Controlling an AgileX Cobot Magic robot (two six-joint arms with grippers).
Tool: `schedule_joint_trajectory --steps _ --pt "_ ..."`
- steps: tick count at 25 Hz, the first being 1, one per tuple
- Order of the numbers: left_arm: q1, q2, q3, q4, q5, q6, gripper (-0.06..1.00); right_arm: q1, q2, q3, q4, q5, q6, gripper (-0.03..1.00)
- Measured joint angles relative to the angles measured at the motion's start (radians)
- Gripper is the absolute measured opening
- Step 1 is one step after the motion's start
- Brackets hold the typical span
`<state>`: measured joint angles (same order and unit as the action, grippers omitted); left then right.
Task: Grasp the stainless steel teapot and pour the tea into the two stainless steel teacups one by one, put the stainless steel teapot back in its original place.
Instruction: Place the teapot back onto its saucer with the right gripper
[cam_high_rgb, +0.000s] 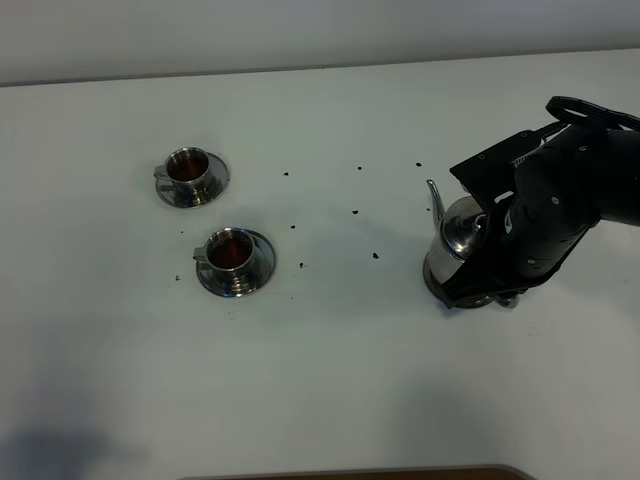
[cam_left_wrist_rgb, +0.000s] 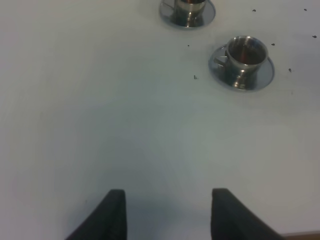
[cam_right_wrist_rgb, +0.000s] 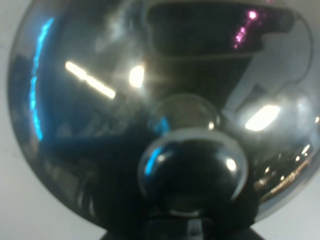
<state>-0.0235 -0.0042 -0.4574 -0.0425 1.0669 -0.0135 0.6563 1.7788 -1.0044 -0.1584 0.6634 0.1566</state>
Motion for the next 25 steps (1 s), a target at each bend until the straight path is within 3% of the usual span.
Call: schedule_joint_trajectory --steps 20,25 --pt "0.000 0.000 0.000 0.000 0.000 0.000 0.45 -0.004 0.008 0.000 -0.001 -0.007 0.002 0.19" --pt "0.000 0.000 0.000 0.000 0.000 0.000 0.45 -0.004 0.008 0.000 -0.001 -0.008 0.002 0.24"
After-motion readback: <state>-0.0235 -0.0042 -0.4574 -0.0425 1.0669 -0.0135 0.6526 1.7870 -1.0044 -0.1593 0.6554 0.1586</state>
